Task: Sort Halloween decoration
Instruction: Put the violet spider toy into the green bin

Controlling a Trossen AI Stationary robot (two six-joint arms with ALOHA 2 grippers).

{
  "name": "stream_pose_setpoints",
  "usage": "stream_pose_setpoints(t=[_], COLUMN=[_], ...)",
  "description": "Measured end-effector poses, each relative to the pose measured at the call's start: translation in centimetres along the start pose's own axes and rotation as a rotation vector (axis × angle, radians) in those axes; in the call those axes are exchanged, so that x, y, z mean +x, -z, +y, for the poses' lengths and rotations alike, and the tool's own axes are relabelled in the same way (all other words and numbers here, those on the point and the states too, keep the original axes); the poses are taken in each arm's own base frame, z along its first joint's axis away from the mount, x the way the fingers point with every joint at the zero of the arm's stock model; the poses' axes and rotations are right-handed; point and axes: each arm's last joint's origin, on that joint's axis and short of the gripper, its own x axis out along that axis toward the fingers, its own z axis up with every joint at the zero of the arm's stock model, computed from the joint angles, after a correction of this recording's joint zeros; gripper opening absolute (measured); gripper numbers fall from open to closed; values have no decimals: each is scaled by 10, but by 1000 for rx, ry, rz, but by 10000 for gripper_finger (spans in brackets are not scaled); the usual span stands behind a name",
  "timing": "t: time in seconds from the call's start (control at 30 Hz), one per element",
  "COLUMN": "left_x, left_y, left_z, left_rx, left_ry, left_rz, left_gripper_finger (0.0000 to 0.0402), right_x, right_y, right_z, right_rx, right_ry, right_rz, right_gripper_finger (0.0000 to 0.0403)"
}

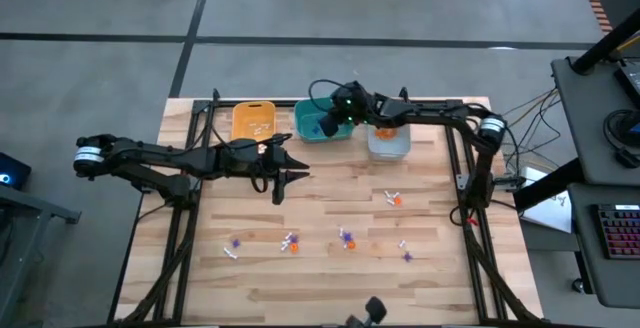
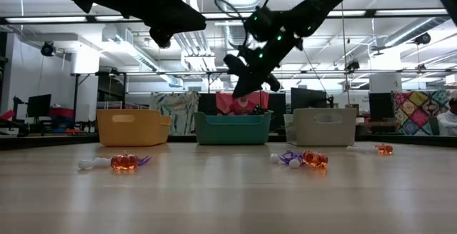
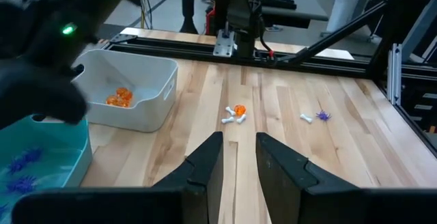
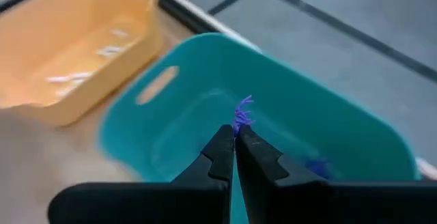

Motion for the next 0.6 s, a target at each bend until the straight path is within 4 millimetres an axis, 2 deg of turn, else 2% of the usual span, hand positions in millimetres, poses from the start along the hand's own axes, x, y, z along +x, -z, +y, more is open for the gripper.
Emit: stream_pose_setpoints(t=[0.27, 0.4, 0.6], left_x=[0, 1, 9], left_y=[1, 2, 9], left_z=[0, 0, 1], left_rx=[0, 0, 0], left_ry=[-1, -1, -5], left_rz=[8, 14, 50], left_gripper_finger=[70, 70, 70], right_x=[37, 45, 45], right_y=[3, 2, 2], right_z=[-10, -9, -9], right_rx=[5, -4, 36], right_ry=[80, 82, 85], right_rz=[121, 138, 141], right_gripper_finger=[9, 9, 9])
